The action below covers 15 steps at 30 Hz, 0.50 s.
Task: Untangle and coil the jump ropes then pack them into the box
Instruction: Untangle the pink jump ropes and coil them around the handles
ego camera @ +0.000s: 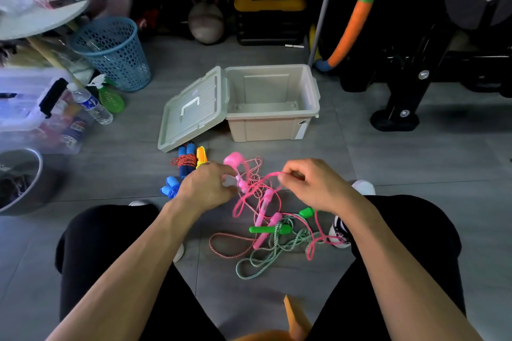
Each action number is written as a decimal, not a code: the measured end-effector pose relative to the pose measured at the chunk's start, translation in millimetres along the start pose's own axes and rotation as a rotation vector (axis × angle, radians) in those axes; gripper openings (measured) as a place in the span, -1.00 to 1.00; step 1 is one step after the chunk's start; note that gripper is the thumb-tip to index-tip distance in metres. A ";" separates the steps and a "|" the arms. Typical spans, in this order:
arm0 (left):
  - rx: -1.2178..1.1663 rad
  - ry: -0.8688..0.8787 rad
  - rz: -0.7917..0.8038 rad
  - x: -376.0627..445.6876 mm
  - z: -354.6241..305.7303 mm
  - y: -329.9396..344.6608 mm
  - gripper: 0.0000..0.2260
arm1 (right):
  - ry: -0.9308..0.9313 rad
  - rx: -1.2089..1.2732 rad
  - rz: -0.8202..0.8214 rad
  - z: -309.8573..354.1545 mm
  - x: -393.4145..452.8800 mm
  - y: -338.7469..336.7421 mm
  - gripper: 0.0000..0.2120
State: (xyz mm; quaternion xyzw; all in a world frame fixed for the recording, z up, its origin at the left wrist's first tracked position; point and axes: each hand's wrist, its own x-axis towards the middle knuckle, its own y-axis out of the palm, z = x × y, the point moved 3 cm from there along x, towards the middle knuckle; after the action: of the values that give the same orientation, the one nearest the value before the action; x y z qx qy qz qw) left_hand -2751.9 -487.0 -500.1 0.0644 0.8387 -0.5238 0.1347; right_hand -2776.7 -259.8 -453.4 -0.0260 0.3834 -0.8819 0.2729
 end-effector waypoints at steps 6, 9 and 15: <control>-0.134 0.472 -0.110 -14.9 -35.9 4.9 -0.74 | -0.029 0.013 0.119 5.7 1.4 17.5 -0.78; 0.027 0.300 -0.207 -11.2 -35.6 -3.2 -0.77 | -0.001 -0.014 0.107 7.9 0.5 13.1 -0.75; 0.401 -0.263 0.118 3.9 15.2 1.9 -0.67 | 0.024 -0.007 -0.044 0.4 -4.5 -10.6 -0.67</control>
State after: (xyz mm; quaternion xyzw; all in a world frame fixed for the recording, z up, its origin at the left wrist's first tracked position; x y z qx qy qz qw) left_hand -2752.7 -499.9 -509.2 0.0702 0.6881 -0.6748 0.2576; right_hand -2777.6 -251.9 -445.1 -0.0248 0.3890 -0.8866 0.2488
